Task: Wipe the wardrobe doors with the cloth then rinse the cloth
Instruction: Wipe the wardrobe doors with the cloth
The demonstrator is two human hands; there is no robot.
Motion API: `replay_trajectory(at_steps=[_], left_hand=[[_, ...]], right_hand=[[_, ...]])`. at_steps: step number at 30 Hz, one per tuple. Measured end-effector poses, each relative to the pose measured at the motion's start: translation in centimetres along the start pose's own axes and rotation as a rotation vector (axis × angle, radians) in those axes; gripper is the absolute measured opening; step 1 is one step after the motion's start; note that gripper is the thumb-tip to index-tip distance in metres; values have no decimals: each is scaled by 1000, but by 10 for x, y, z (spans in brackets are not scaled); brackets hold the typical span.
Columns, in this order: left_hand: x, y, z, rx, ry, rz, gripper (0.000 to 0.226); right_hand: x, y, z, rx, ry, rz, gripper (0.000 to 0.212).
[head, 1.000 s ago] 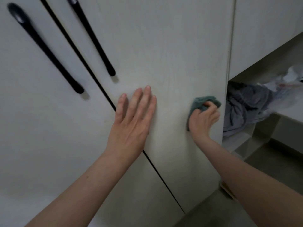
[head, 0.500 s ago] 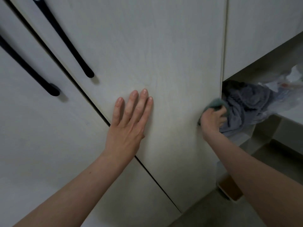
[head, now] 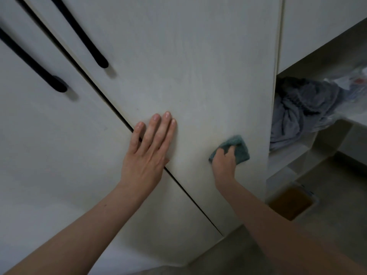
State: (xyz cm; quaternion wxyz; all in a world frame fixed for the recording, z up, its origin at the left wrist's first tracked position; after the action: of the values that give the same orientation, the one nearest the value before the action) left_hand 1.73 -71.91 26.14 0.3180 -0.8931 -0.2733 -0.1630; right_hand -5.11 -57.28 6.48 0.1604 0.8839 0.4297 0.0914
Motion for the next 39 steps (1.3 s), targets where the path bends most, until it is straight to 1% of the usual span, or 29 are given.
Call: replay_trajectory(at_steps=[2,3,4,5,7,10,11,12,15,17,19,21,22,24,26,27,29,31,32,34,37,39], left_hand=[[0,17,-7,-13,-10,-14,99],[0,25,-12,-15,-20,-27,100],[0,32,-16,-17,-28,-39,102],[0,41,-20,-20,-39,-53,103],[1,56,-24,-42,-56,-69,104],[-1,81,-34,-57,-59,-69,101],[-1,89,-38,-60,-62,-67,100],[-1,97,-43,-62,-61,-68,100],[-1,123,-56,-70,-49,-61,96],[-2,141,-65,-76,-48,-53,94],[-2,155,-73,-71,-17,-32,94],[-4,170,-85,-68,7,-12,93],[-6,180,-93,-66,14,-1,92],[-7,199,-105,-57,26,22,90],[-12,222,-118,-48,30,39,89],[-14,233,-121,-48,27,50,88],[-18,254,-127,-44,30,71,87],[-22,270,-128,-40,38,83,86],[-25,276,-128,-33,36,87,86],[-29,288,-127,-20,39,94,85],[-30,293,-123,-3,50,144,80],[-32,293,-121,12,45,176,79]], right_hand=[[-15,15,38,-221,-4,-86,59],[-20,25,47,-285,-16,-120,61],[-25,33,51,-304,-27,-143,64],[-29,43,49,-287,-31,-160,67],[-33,63,36,-191,-33,-186,72],[-40,98,37,-46,1,-217,77],[-42,108,46,-53,16,-235,76],[-47,118,60,-100,31,-258,75],[-66,152,104,-288,78,-336,60],[-76,180,121,-313,119,-348,52],[-89,207,121,-288,76,-377,58],[-107,240,110,-218,-52,-404,70],[-117,257,104,-155,-84,-400,74],[-130,281,109,-64,-71,-342,80],[-143,292,136,-82,-55,-293,80],[-150,294,157,-153,-29,-287,78],[-167,304,204,-380,18,-311,64],[-177,319,239,-573,-17,-297,53],[-181,325,246,-610,-56,-289,50],[-190,337,246,-576,-119,-304,49],[-194,348,230,-504,-274,-331,53],[-197,344,236,-488,-278,-271,59]])
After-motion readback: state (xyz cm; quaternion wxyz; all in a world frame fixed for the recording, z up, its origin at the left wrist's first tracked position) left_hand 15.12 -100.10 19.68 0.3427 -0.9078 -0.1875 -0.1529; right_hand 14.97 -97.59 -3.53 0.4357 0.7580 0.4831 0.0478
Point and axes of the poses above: each hand's wrist, its own y-axis away from the middle knuckle, its own x-axis out of the back of the hand, z = x × y, the point moved 9 cm from there along -y, towards the middle knuckle, and after that the axes turned 11 degrees about z, right-handed, at the moved point
